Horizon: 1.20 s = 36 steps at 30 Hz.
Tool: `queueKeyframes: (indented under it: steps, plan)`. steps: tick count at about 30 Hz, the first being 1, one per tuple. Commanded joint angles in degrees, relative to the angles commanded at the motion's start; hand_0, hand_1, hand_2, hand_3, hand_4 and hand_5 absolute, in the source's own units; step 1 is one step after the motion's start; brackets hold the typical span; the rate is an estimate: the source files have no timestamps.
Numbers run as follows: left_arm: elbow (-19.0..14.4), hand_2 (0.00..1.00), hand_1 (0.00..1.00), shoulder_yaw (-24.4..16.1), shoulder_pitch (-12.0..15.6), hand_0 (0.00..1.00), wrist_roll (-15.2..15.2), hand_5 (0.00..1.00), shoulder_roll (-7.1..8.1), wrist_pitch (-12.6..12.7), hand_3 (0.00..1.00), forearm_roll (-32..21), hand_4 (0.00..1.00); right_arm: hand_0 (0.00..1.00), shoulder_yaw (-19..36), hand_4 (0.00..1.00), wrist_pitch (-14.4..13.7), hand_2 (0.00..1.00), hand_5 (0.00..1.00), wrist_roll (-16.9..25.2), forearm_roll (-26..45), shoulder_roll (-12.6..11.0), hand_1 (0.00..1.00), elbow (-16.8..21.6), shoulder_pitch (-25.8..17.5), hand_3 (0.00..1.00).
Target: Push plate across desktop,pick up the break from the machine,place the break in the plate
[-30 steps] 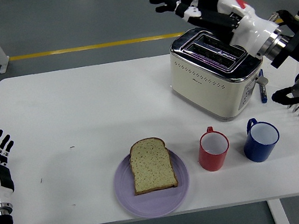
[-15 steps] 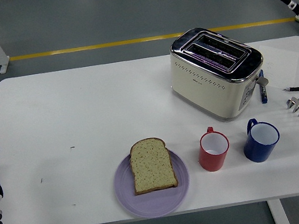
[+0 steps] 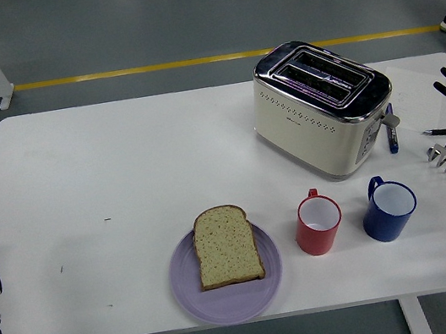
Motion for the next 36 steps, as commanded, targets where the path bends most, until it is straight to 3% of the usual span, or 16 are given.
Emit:
queueKeyframes:
  steps: [11, 31, 36]
  plan:
    - [0.25, 0.807, 0.764, -0.07, -0.50, 0.764, 0.17, 0.998, 0.00, -0.06, 0.725, 0.01, 0.556, 0.802, 2.96, 0.504, 0.23, 0.815, 0.567, -0.12, -0.73, 2.26, 0.790, -1.90, -1.38, 0.823]
    - [0.46, 0.807, 0.765, -0.43, -0.85, 0.764, 1.59, 0.998, 0.00, 0.03, 0.728, 1.27, 0.557, 0.797, 5.49, 0.503, 1.07, 0.807, 0.568, -0.81, -1.05, 5.15, 0.785, -1.87, -1.28, 0.812]
    - [0.28, 0.809, 0.766, -1.17, -1.08, 0.765, 3.95, 0.998, 0.00, -0.35, 0.732, 2.41, 0.558, 0.791, 6.61, 0.499, 2.01, 0.799, 0.557, -1.55, -1.08, 5.91, 0.780, -1.46, -1.45, 0.805]
